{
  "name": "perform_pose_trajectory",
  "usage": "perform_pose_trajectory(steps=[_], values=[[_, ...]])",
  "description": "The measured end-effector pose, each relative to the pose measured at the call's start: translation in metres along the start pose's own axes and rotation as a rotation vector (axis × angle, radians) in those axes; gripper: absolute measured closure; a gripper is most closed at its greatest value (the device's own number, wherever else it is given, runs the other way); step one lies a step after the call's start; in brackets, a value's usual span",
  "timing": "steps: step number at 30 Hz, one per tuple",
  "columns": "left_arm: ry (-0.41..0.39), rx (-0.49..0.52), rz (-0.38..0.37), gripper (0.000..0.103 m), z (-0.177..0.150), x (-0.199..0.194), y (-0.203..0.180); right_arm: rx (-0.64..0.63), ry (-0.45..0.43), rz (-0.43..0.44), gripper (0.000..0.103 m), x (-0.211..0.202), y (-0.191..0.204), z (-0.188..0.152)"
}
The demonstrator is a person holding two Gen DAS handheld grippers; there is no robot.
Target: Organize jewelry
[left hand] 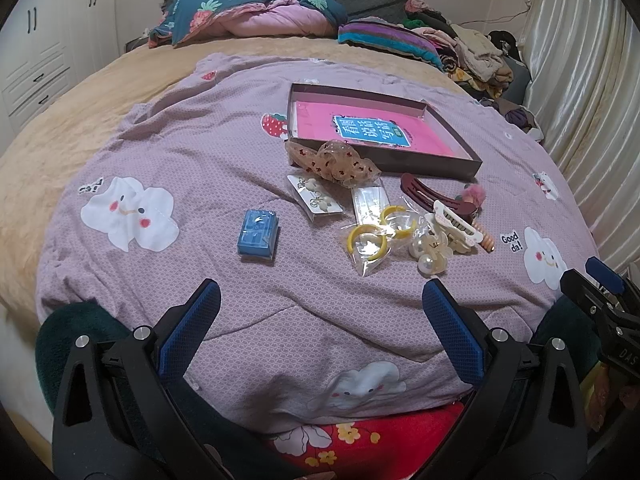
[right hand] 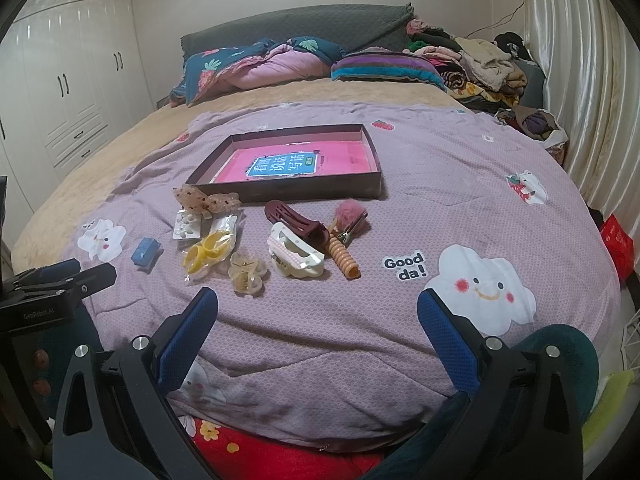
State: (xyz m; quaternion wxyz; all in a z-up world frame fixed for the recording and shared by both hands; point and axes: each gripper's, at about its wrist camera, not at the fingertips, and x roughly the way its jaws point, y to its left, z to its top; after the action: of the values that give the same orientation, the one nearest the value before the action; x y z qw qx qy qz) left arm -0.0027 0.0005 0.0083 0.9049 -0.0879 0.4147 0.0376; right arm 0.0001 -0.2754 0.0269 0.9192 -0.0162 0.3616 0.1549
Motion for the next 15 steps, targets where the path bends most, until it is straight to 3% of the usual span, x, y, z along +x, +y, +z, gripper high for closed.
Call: perform_pose_trajectory(steps=[15], values=[[-0.002, -0.005, 0.001, 0.008, 0.0046, -0.0017, 0.0010, -0.011, -0.011, -0.004, 0.004, -0.0035, 0.0029, 0.0021]])
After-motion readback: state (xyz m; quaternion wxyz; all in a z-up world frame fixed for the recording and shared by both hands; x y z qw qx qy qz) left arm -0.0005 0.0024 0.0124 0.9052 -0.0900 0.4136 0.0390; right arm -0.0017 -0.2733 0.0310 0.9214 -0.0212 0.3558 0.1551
